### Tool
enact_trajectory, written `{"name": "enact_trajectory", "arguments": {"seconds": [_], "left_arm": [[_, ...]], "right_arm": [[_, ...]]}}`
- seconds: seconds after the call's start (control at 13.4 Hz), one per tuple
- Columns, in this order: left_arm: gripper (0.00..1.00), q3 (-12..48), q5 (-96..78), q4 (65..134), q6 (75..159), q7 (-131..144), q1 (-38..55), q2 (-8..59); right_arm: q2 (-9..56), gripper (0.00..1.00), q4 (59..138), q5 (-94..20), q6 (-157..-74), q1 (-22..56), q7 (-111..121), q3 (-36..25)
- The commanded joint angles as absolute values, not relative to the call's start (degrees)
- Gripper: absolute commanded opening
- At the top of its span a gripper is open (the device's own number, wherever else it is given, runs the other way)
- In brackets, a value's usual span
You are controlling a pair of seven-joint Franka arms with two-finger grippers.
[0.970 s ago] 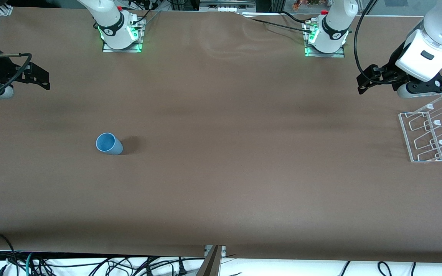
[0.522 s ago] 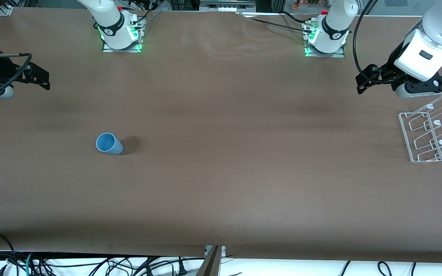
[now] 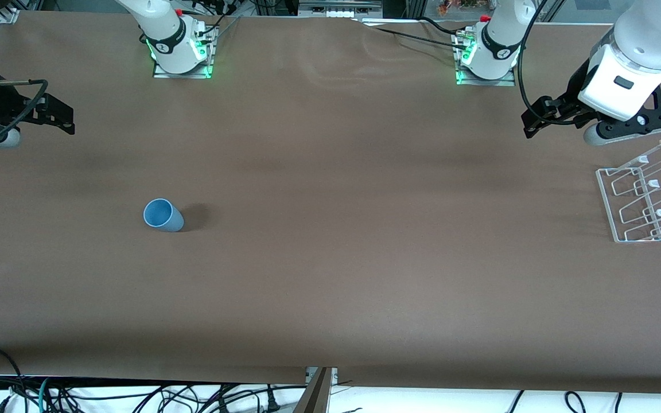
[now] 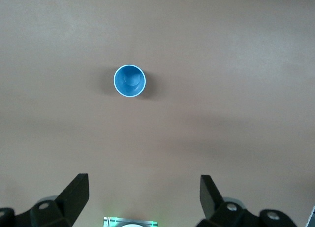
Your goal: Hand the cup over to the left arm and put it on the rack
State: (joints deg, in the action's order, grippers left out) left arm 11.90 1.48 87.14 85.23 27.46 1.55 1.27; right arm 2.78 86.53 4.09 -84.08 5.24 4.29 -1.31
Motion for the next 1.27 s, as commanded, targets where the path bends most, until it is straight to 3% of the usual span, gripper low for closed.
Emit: {"name": "enact_trajectory", "arguments": {"seconds": [0.0, 0.22, 0.6, 0.97, 1.19], "left_arm": [[1.00, 12.7, 5.4, 86.6, 86.6, 28.3, 2.4, 1.8], [1.00, 13.5, 8.7, 87.2, 87.5, 23.1, 1.7, 2.2], [1.00, 13.3, 1.1, 88.5, 88.7, 16.3, -7.3, 2.2], [1.00, 13.4, 1.0, 88.8, 87.5, 16.4, -7.4, 1.9], [1.00, 13.5, 1.0, 88.7, 87.2, 16.8, -7.1, 1.8]], "right_arm": [[3.6, 1.00, 85.9, 4.4, -84.3, 4.7, 4.5, -0.8], [6.2, 1.00, 86.0, 4.5, -83.9, 4.7, 3.4, -0.8], [10.5, 1.00, 86.0, 4.7, -87.3, 3.3, 4.2, -0.9], [16.7, 1.00, 86.7, 4.0, -91.8, 2.2, 4.1, -0.7], [21.3, 1.00, 93.1, 1.2, -102.9, 2.1, 4.1, -0.5]]}}
